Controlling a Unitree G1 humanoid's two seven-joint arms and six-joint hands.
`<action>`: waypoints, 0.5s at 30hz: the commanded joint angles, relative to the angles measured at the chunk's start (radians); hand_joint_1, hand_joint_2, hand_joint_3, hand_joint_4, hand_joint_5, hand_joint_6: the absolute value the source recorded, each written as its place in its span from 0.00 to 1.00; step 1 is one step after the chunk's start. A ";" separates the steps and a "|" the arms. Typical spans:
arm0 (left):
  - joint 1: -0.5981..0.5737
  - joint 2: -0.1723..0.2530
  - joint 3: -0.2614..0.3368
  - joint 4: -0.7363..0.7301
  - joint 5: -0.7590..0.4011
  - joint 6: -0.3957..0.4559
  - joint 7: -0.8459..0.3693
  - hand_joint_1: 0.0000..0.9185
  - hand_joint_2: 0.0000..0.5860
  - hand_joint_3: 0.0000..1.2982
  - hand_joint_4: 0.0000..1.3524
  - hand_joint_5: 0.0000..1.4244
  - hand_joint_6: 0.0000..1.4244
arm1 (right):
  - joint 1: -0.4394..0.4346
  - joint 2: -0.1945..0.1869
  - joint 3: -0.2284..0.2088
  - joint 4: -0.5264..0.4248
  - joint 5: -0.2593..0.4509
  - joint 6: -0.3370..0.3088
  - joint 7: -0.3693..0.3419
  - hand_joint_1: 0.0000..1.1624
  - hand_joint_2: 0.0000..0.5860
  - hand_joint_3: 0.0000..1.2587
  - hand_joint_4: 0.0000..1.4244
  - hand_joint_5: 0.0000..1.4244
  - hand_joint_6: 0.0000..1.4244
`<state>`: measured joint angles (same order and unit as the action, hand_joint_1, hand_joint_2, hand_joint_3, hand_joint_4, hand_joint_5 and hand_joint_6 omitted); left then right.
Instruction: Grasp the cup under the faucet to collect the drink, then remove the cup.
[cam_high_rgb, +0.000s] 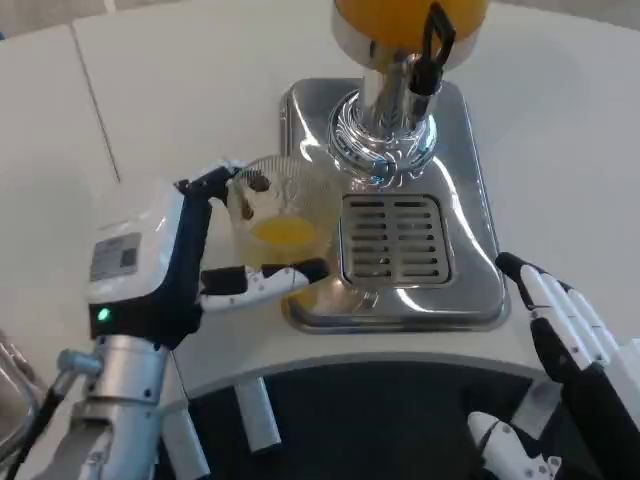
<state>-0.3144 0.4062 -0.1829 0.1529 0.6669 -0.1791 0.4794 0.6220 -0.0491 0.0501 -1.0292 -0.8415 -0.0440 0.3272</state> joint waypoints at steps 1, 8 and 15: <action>0.069 0.027 0.056 -0.094 -0.040 -0.054 -0.031 0.73 0.00 0.89 0.96 1.00 1.00 | 0.009 -0.021 -0.010 -0.011 -0.009 -0.006 0.006 0.19 0.82 0.00 0.00 0.00 0.06; 0.141 0.028 0.110 -0.179 -0.067 -0.083 -0.072 0.73 0.00 0.89 0.96 1.00 1.00 | -0.003 -0.094 -0.048 0.002 -0.063 -0.081 -0.023 0.18 0.85 0.00 0.00 0.00 0.00; 0.208 0.022 0.153 -0.259 -0.100 -0.110 -0.112 0.71 0.00 0.89 0.96 1.00 1.00 | 0.019 -0.152 -0.110 0.048 -0.069 -0.146 -0.048 0.17 0.85 0.00 0.00 0.00 0.00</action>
<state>-0.1245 0.4330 -0.0519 -0.0561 0.5921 -0.2517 0.3762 0.6209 -0.1785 -0.0340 -1.0050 -0.9135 -0.1678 0.2970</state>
